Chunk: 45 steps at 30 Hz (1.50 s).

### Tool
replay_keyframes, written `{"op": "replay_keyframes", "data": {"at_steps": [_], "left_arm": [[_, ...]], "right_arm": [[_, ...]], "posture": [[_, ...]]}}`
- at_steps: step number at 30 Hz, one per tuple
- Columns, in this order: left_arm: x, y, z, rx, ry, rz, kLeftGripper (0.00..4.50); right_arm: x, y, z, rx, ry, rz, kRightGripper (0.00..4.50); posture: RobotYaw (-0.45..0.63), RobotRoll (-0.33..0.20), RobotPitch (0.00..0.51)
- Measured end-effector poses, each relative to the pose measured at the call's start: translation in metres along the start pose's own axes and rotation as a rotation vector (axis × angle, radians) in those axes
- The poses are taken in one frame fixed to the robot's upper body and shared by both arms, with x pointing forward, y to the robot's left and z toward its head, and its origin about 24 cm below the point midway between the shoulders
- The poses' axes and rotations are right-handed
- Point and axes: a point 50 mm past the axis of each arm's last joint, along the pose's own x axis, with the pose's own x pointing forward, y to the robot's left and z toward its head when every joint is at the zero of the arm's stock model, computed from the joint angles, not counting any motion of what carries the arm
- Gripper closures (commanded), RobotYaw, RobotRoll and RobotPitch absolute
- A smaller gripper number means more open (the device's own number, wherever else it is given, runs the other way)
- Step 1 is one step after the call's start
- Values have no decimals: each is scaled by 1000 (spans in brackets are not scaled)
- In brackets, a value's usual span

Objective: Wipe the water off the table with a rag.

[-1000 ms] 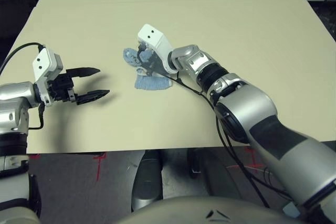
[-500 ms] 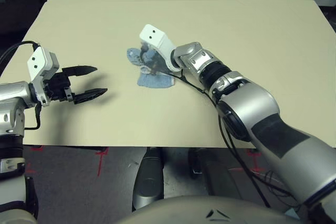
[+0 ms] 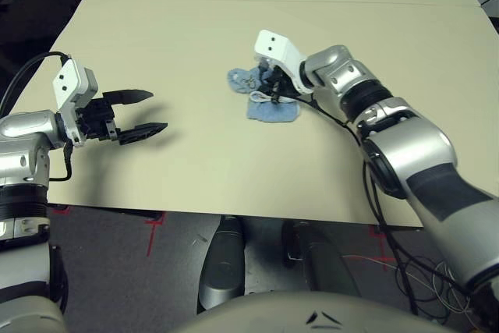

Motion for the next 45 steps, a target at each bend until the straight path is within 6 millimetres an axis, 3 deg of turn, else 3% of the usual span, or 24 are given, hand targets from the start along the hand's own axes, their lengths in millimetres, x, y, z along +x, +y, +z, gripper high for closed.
{"op": "replay_keyframes", "data": {"at_steps": [7,13,16,19,28,33,41,42,45], "left_arm": [[4,3,1,-5,-23,5,0],[11,11,6,-28,-77,39,0],[12,16,9,-45,-114,70,0],[13,16,4,-71,-118,75,0],[17,19,8,-60,-140,74,0],[16,20,4,-75,-136,78,0],[17,19,4,-74,-138,81,0],[17,19,4,-74,-138,82,0],[18,19,3,-80,-144,99,0]], "right_arm": [[-45,-8,-34,223,-66,33,4429],[-108,-19,-20,330,-234,-26,4429],[-137,-20,-27,347,-231,-102,4429],[-155,-17,-47,398,-186,-163,4429],[-167,-4,-86,458,-69,-246,4429],[-176,-7,-98,456,-35,-331,4429],[-162,-17,-115,503,-36,-436,4429],[-160,-18,-118,507,-34,-450,3710],[-159,-22,-126,525,-21,-512,2755]], "posture": [[265,0,212],[233,0,207],[222,0,205],[204,0,203],[192,0,204],[188,0,206],[198,0,210],[198,0,210],[199,0,212]]}}
